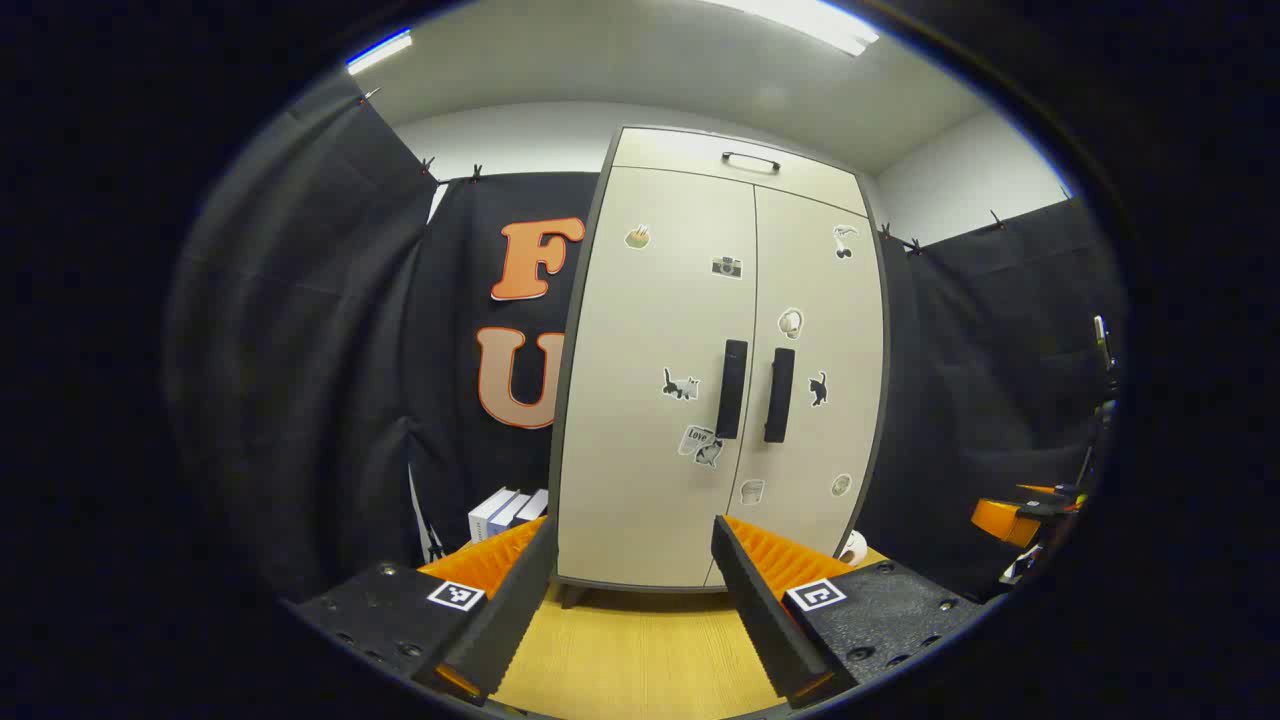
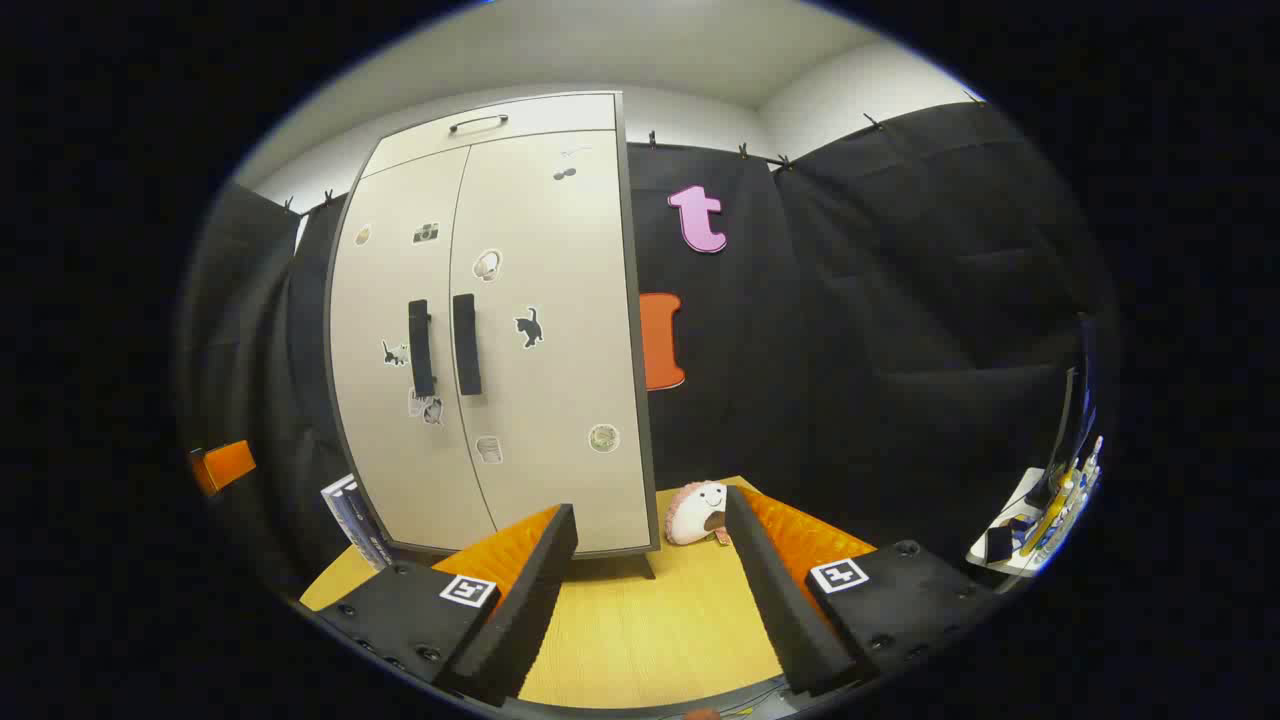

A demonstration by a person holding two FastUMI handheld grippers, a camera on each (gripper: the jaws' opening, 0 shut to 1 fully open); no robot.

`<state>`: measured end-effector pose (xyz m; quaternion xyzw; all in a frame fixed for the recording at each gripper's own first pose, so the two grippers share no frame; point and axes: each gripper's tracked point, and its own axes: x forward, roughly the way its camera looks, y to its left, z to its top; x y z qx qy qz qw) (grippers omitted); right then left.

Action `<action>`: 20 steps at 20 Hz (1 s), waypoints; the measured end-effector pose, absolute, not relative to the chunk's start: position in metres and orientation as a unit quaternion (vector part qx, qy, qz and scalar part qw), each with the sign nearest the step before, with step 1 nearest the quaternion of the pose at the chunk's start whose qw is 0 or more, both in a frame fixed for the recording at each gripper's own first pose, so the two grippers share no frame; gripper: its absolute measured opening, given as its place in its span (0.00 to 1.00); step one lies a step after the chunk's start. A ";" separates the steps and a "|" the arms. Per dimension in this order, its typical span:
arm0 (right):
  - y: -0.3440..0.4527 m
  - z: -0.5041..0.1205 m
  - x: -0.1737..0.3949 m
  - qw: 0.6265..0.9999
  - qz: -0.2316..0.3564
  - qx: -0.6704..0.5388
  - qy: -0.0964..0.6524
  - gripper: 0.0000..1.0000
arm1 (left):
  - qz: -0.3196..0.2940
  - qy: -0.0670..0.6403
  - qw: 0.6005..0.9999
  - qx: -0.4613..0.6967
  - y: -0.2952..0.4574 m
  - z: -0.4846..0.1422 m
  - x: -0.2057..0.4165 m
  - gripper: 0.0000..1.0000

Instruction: Open the right door of the double-door shoe cabinet with the right hand, and open the left door with the left hand.

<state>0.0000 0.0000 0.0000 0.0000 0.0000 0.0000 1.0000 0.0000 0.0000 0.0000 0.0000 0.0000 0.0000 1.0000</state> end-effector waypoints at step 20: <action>0.003 -0.004 0.017 1.000 -0.009 0.000 0.014 0.98 | 0.004 0.000 1.000 -0.010 0.009 -0.001 0.008 0.95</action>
